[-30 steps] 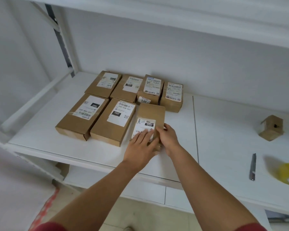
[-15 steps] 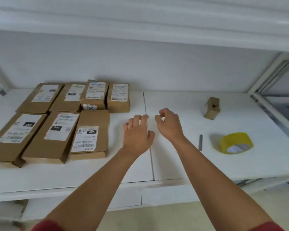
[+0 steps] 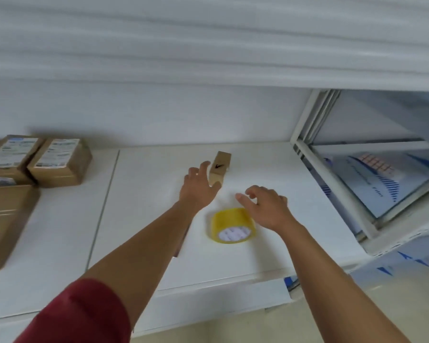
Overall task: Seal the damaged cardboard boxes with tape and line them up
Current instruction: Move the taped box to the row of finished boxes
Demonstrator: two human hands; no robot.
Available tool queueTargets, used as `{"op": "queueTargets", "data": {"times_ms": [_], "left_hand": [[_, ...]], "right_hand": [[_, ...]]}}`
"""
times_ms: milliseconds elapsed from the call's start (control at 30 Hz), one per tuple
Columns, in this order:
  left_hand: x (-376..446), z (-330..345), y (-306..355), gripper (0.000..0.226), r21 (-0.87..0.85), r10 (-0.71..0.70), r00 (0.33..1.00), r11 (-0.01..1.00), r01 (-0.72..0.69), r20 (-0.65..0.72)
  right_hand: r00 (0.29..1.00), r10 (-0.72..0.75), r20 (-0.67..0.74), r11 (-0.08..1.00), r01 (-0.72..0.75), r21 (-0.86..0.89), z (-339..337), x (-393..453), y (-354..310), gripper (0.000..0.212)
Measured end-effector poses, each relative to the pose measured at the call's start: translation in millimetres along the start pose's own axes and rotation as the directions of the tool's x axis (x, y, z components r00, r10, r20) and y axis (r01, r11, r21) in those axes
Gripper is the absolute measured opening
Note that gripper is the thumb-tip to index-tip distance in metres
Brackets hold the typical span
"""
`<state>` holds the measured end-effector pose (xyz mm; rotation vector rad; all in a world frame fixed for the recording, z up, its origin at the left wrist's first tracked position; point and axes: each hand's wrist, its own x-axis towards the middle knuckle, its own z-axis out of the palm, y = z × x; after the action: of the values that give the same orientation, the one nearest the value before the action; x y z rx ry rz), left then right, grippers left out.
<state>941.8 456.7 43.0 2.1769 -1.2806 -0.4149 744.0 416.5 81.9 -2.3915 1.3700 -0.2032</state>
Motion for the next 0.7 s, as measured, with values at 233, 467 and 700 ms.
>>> {"op": "queueTargets", "data": {"times_ms": [233, 467, 700], "left_hand": [[37.3, 27.6, 18.4, 0.071, 0.159, -0.021, 0.999, 0.987, 0.014, 0.039], [39.7, 41.8, 18.7, 0.047, 0.154, -0.001, 0.994, 0.988, 0.018, -0.108], [19.0, 27.7, 10.8, 0.056, 0.070, 0.021, 0.970, 0.998, -0.004, -0.242]], "right_hand": [[0.988, -0.116, 0.100, 0.970, 0.091, 0.227, 19.0, 3.4, 13.1, 0.043], [0.984, -0.119, 0.135, 0.949, 0.073, 0.306, 25.6, 9.6, 19.3, 0.039], [0.986, -0.143, 0.084, 0.943, 0.110, 0.314, 27.2, 12.1, 14.4, 0.039]]}}
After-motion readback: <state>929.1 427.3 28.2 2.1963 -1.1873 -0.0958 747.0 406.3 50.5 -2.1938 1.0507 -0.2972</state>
